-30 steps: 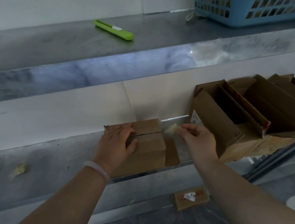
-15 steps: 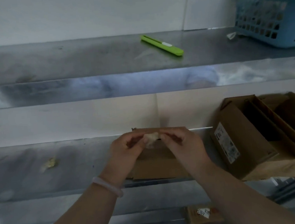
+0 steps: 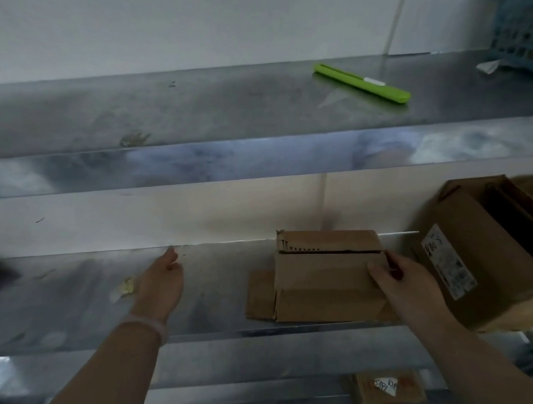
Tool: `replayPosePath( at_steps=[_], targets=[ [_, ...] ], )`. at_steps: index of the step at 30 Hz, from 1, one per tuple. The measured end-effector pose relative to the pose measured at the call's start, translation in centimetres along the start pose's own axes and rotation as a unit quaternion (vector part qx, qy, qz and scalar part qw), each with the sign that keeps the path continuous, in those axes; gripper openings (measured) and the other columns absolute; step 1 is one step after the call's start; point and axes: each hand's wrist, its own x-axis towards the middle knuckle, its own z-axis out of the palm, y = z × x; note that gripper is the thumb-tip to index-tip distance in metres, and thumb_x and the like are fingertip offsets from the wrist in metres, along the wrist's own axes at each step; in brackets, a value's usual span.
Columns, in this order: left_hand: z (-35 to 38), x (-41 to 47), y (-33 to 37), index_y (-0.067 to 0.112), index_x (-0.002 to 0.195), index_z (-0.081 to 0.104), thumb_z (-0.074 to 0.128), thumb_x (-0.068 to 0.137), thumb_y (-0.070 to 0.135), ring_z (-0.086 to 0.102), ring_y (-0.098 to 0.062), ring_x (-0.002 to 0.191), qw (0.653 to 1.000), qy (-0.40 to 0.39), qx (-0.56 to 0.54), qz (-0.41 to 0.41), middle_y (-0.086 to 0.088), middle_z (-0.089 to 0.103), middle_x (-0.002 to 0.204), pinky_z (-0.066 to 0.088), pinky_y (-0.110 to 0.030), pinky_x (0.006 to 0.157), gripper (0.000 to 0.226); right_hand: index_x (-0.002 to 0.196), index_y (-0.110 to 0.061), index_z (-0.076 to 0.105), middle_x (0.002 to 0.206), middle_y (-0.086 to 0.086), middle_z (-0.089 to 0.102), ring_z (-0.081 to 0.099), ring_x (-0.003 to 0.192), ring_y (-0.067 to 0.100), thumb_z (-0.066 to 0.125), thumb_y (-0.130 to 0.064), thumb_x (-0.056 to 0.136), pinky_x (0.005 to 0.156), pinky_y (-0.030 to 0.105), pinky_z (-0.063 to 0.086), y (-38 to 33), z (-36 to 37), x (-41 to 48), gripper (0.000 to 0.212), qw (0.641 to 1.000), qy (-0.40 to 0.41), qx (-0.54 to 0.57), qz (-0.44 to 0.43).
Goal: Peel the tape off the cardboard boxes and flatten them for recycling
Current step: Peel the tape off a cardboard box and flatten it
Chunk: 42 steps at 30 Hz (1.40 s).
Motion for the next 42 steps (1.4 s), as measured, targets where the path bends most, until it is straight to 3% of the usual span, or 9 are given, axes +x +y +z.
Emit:
replayPosePath(
  at_steps=[3, 7, 14, 19, 23, 27, 32, 39, 42],
  targets=[
    [1.3, -1.7, 1.6, 0.016, 0.133, 0.056, 0.056, 0.094, 0.017, 0.062, -0.019, 0.094, 0.996, -0.054, 0.021, 0.068, -0.006, 0.063, 0.117, 0.043, -0.014, 0.085, 0.038, 0.117, -0.029, 0.063, 0.085, -0.025, 0.054, 0.051, 0.077, -0.006, 0.062, -0.043, 0.090, 0.060, 0.013, 0.036, 0.2, 0.1, -0.6, 0.031, 1.000, 0.021, 0.010, 0.017],
    [4.8, -5.3, 3.5, 0.026, 0.121, 0.064, 0.053, 0.097, 0.024, 0.063, -0.011, 0.105, 0.965, -0.224, -0.074, 0.113, 0.005, 0.066, 0.118, 0.052, -0.035, 0.093, 0.026, 0.111, -0.033, 0.063, 0.092, -0.025, 0.057, 0.052, 0.082, -0.007, 0.064, -0.043, 0.088, 0.064, 0.013, 0.037, 0.2, 0.0, -1.3, 0.025, 0.997, 0.052, 0.059, 0.019],
    [6.4, -6.5, 5.0, 0.021, 0.102, 0.069, 0.043, 0.099, 0.038, 0.066, -0.014, 0.097, 0.915, -0.301, -0.261, -0.072, -0.001, 0.073, 0.102, 0.054, -0.038, 0.085, 0.031, 0.099, -0.017, 0.073, 0.103, 0.008, 0.073, 0.067, 0.100, 0.026, 0.049, -0.048, 0.096, 0.094, 0.050, 0.051, -0.5, -1.1, -0.9, 0.039, 0.910, -0.059, 0.347, 0.219],
    [6.7, -5.1, 6.7, 0.028, 0.093, 0.072, 0.061, 0.091, 0.028, 0.064, -0.023, 0.100, 0.940, -0.331, -0.018, 0.077, -0.007, 0.068, 0.110, 0.052, -0.040, 0.092, 0.011, 0.094, -0.025, 0.078, 0.106, 0.002, 0.071, 0.066, 0.097, 0.017, 0.060, -0.019, 0.093, 0.085, 0.034, 0.057, -1.9, -2.7, 0.4, 0.019, 0.951, -0.186, 0.171, 0.178],
    [6.8, -3.3, 8.1, 0.034, 0.134, 0.051, 0.077, 0.077, 0.031, 0.041, -0.015, 0.129, 0.883, -0.400, 0.145, 0.201, 0.001, 0.033, 0.143, 0.033, -0.021, 0.105, 0.062, 0.131, -0.035, 0.056, 0.109, -0.010, 0.068, 0.066, 0.089, 0.000, 0.072, -0.022, 0.083, 0.065, 0.008, 0.049, -3.4, -4.3, 1.6, 0.053, 0.956, -0.285, -0.008, 0.069],
    [9.2, -3.9, 8.8, 0.026, 0.149, 0.021, 0.080, 0.061, 0.059, 0.031, -0.022, 0.133, 0.898, -0.348, 0.219, 0.156, -0.002, 0.016, 0.146, 0.025, -0.019, 0.101, 0.111, 0.141, -0.028, 0.038, 0.129, -0.002, 0.054, 0.055, 0.114, 0.015, 0.083, -0.056, 0.061, 0.096, 0.027, 0.048, -4.7, -2.0, 2.4, 0.096, 0.959, -0.251, -0.133, 0.023],
    [11.2, -5.4, 8.5, 0.032, 0.145, 0.014, 0.079, 0.062, 0.048, 0.047, -0.027, 0.118, 0.934, -0.268, 0.186, 0.147, -0.004, 0.029, 0.133, 0.044, -0.037, 0.101, 0.106, 0.134, -0.022, 0.025, 0.121, 0.006, 0.041, 0.051, 0.111, 0.028, 0.074, -0.059, 0.059, 0.091, 0.039, 0.049, -4.6, 0.8, 1.7, 0.097, 0.956, -0.155, -0.245, 0.035],
    [7.8, -6.3, 7.5, 0.059, 0.130, 0.015, 0.058, 0.077, 0.013, 0.056, -0.005, 0.100, 0.918, -0.276, -0.026, 0.283, 0.013, 0.046, 0.119, 0.048, -0.015, 0.077, 0.082, 0.131, -0.051, 0.020, 0.106, -0.007, 0.058, 0.061, 0.088, 0.009, 0.064, -0.016, 0.081, 0.057, 0.015, 0.049, -2.8, -3.0, 0.6, 0.076, 0.987, -0.109, 0.114, 0.024],
    [6.3, -7.2, 6.5, 0.066, 0.128, 0.013, 0.052, 0.075, 0.006, 0.060, 0.003, 0.090, 0.878, -0.304, -0.005, 0.370, 0.027, 0.051, 0.107, 0.046, -0.007, 0.062, 0.089, 0.134, -0.042, 0.028, 0.111, 0.006, 0.059, 0.061, 0.097, 0.023, 0.055, 0.002, 0.085, 0.070, 0.037, 0.058, -1.5, -4.7, 0.6, 0.071, 0.965, -0.099, 0.239, 0.048]
  ],
)
